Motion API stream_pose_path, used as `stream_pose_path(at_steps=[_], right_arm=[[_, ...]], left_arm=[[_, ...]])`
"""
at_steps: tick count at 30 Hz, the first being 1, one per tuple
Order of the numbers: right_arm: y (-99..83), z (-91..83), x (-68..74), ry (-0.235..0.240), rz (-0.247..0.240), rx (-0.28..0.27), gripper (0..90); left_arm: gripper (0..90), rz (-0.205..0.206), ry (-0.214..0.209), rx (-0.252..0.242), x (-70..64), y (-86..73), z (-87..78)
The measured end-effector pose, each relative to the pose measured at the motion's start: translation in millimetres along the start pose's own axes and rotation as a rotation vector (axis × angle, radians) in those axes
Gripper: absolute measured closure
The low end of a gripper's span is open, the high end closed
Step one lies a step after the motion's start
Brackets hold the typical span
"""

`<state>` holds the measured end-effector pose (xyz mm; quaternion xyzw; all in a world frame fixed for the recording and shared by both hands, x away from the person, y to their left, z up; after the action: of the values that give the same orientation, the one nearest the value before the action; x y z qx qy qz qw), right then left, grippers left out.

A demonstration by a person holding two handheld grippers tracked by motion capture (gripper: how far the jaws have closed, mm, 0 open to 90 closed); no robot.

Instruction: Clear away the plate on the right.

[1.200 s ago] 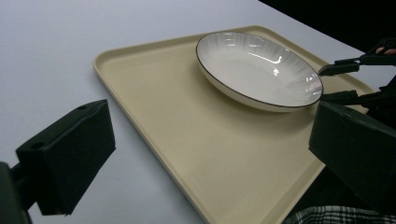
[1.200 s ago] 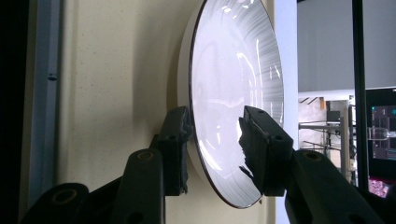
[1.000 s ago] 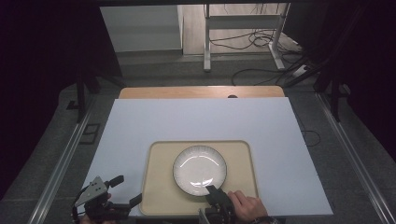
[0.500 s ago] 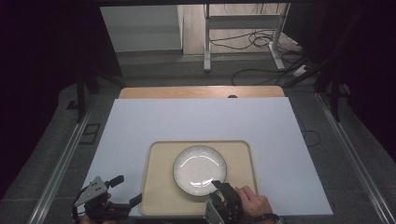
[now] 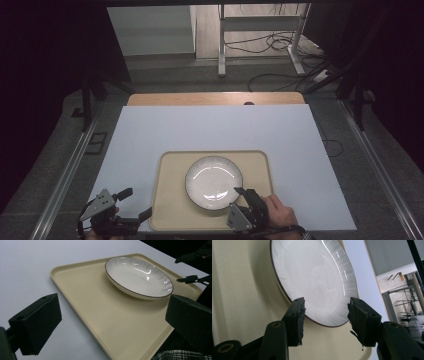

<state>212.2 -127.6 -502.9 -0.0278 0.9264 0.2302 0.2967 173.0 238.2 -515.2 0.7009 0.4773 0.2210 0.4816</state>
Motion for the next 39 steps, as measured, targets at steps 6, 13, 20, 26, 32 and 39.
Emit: stream_pose_path(at_steps=[6,13,20,26,32,39], right_arm=[[-6.4,-4.1,-5.9,0.003,0.058,-0.016,45.5],[-15.6,-7.0,-12.2,0.007,0.106,-0.022,44.0],[-24.7,-7.8,-18.0,0.007,0.158,-0.028,42.5],[-33.1,-7.8,-22.8,0.018,0.198,-0.026,40.7],[-41.0,-8.7,-27.6,0.029,0.255,-0.041,38.8],[-48.9,-12.1,-34.5,0.053,0.329,-0.065,34.4]], left_arm=[[0.1,0.0,0.0,0.0,0.0,0.0,0.0],[0.1,-0.001,0.0,-0.001,0.0,0.0,0.0],[0.0,0.0,0.0,0.001,-0.1,0.1,-0.1],[0.0,0.0,-0.001,0.001,-0.1,0.1,0.0],[0.1,-0.001,-0.001,0.002,-0.1,0.1,0.1],[0.1,-0.001,-0.001,0.004,-0.2,0.1,0.2]])
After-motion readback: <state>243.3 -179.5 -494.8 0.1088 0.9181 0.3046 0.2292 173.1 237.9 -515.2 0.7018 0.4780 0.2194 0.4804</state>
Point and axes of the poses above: each handheld gripper's, and its own axes: z roughly forward along the jaws, y roughly out of its top, x roughly to its left, the point moved 2 cm from there along z, roughly forward along the jaws, and after that the axes turned 11 degrees about y, right-handed, at the moved point
